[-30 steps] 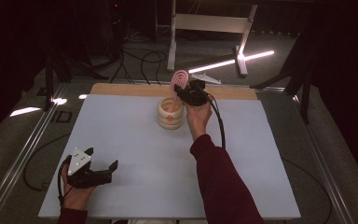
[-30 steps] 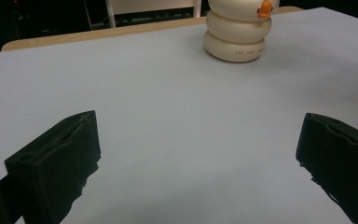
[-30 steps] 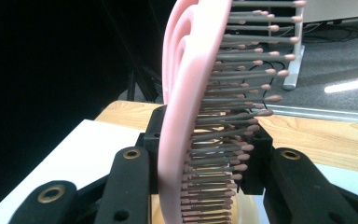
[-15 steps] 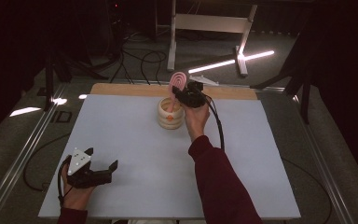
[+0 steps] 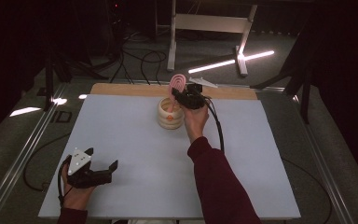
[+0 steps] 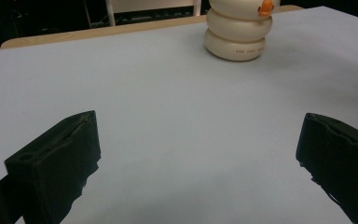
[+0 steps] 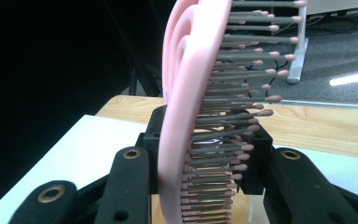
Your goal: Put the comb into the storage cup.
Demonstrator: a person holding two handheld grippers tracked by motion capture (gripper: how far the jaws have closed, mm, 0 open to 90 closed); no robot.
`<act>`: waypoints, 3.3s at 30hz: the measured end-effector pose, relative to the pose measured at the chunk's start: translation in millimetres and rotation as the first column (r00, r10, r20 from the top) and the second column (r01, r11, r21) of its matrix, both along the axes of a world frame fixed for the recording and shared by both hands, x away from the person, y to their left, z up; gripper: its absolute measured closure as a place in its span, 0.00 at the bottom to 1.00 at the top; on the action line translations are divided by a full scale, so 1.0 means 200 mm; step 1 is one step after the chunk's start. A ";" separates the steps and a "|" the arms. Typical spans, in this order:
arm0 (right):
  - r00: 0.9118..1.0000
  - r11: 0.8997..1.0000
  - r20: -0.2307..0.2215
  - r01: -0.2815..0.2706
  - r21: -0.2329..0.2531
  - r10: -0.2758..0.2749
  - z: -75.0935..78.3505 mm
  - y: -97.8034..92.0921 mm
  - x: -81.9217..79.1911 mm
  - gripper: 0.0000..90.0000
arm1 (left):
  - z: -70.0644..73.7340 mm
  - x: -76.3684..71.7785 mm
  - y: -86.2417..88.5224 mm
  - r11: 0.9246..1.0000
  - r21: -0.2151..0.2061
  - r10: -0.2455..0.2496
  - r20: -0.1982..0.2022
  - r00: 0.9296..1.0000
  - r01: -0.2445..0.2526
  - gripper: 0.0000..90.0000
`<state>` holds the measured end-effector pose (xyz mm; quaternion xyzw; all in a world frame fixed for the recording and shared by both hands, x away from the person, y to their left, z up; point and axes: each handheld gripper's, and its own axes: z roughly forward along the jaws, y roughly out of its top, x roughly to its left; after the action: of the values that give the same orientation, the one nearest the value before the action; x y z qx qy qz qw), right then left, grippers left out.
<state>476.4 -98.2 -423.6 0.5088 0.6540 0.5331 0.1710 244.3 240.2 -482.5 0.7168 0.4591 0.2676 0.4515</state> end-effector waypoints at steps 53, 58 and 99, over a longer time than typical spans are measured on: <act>0.998 0.997 -0.058 0.031 0.070 -0.027 -0.06 -0.06 0.01 0.70 | 0.00 0.00 0.00 1.000 -0.003 0.001 0.000 1.000 -0.001 0.00; 0.997 0.997 -0.066 0.039 0.069 -0.034 -0.07 -0.08 0.01 0.70 | 0.00 0.00 -0.01 1.000 -0.003 0.000 -0.002 1.000 0.000 0.00; 0.998 0.998 -0.063 -0.008 -0.064 0.004 -0.04 -0.17 0.01 0.33 | -0.01 0.00 -0.01 1.000 0.003 -0.005 -0.006 1.000 0.005 0.00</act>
<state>479.1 -132.8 -431.3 0.5176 0.6774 0.4961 0.1648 244.9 237.4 -484.0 0.7192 0.4584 0.2651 0.4498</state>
